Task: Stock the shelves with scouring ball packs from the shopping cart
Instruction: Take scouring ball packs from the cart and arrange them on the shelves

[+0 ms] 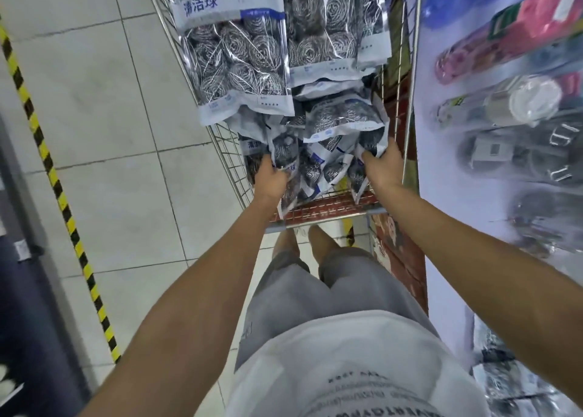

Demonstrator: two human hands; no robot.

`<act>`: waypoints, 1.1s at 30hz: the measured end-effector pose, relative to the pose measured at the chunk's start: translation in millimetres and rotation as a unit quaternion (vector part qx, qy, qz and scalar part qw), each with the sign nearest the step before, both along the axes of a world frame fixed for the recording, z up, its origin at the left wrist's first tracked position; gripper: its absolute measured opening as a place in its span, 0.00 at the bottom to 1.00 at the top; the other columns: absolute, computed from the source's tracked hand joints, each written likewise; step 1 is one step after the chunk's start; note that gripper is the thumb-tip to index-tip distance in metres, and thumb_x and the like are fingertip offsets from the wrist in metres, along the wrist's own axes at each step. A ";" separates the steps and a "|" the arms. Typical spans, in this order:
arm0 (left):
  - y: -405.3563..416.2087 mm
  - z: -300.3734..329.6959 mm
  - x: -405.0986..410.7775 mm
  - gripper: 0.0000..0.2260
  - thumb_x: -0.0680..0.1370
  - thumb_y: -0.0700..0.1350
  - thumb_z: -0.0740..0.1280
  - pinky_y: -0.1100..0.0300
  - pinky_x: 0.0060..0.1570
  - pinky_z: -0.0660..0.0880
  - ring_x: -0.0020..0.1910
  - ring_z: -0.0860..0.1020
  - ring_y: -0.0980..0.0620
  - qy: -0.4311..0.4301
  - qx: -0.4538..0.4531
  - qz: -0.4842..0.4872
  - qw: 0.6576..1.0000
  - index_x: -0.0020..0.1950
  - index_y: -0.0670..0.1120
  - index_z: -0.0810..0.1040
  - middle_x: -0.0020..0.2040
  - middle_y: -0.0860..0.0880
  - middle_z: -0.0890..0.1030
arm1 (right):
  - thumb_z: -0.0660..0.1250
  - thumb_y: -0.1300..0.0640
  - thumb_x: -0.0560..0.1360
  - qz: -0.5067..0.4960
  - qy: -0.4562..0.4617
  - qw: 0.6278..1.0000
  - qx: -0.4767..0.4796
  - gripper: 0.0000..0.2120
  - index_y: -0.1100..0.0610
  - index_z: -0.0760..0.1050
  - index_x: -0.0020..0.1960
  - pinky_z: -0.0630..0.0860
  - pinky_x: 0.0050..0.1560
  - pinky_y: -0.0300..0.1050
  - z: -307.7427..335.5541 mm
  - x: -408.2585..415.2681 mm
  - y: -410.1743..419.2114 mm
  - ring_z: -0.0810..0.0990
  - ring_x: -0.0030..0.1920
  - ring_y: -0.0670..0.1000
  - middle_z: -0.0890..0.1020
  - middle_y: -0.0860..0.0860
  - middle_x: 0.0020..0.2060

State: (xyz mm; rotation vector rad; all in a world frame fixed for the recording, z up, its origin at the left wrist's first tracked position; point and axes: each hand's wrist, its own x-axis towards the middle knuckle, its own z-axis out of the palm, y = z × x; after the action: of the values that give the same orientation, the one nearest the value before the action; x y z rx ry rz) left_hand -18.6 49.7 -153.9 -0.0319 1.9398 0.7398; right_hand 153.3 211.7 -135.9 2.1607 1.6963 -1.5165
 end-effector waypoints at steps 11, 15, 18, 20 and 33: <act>-41.0 97.4 -19.2 0.15 0.79 0.33 0.64 0.51 0.43 0.79 0.44 0.82 0.45 -0.092 0.092 0.116 0.985 0.64 0.43 0.75 0.54 0.43 0.82 | 0.74 0.56 0.73 -0.152 0.161 0.975 0.010 0.21 0.48 0.76 0.65 0.81 0.62 0.61 99.8 49.8 -33.1 0.85 0.57 0.50 0.85 0.46 0.56; -61.4 128.0 -14.1 0.13 0.78 0.36 0.63 0.55 0.38 0.78 0.37 0.83 0.49 -0.211 0.131 0.103 0.963 0.62 0.44 0.74 0.49 0.45 0.81 | 0.70 0.65 0.77 -0.246 0.236 0.940 -0.016 0.13 0.55 0.79 0.60 0.79 0.62 0.68 122.7 71.6 -57.0 0.84 0.58 0.64 0.84 0.62 0.60; -75.3 142.8 -9.3 0.14 0.72 0.42 0.66 0.47 0.46 0.77 0.37 0.83 0.47 -0.286 0.142 0.021 0.947 0.57 0.43 0.77 0.52 0.42 0.83 | 0.68 0.70 0.77 -0.314 0.308 0.897 -0.040 0.16 0.59 0.77 0.63 0.76 0.66 0.70 136.1 91.1 -85.4 0.81 0.62 0.68 0.81 0.65 0.63; -81.7 146.0 -2.9 0.16 0.75 0.40 0.64 0.34 0.59 0.76 0.50 0.83 0.41 -0.320 0.152 -0.001 0.935 0.62 0.39 0.78 0.60 0.38 0.82 | 0.66 0.72 0.78 -0.332 0.326 0.884 -0.040 0.15 0.59 0.76 0.61 0.73 0.67 0.72 142.6 106.2 -106.4 0.79 0.65 0.69 0.79 0.67 0.66; -55.5 175.3 108.4 0.15 0.72 0.33 0.74 0.48 0.54 0.83 0.58 0.85 0.41 -0.347 0.102 -0.270 0.892 0.58 0.35 0.85 0.58 0.35 0.85 | 0.73 0.63 0.76 -0.493 0.367 0.788 0.039 0.27 0.64 0.70 0.73 0.84 0.52 0.58 171.2 246.5 -243.4 0.85 0.53 0.62 0.84 0.63 0.57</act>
State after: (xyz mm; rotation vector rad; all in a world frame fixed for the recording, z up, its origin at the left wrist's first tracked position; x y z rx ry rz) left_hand 89.9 -5.8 21.4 0.3223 1.0966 0.4576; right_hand 399.8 -31.7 35.2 2.9246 0.4893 -2.8358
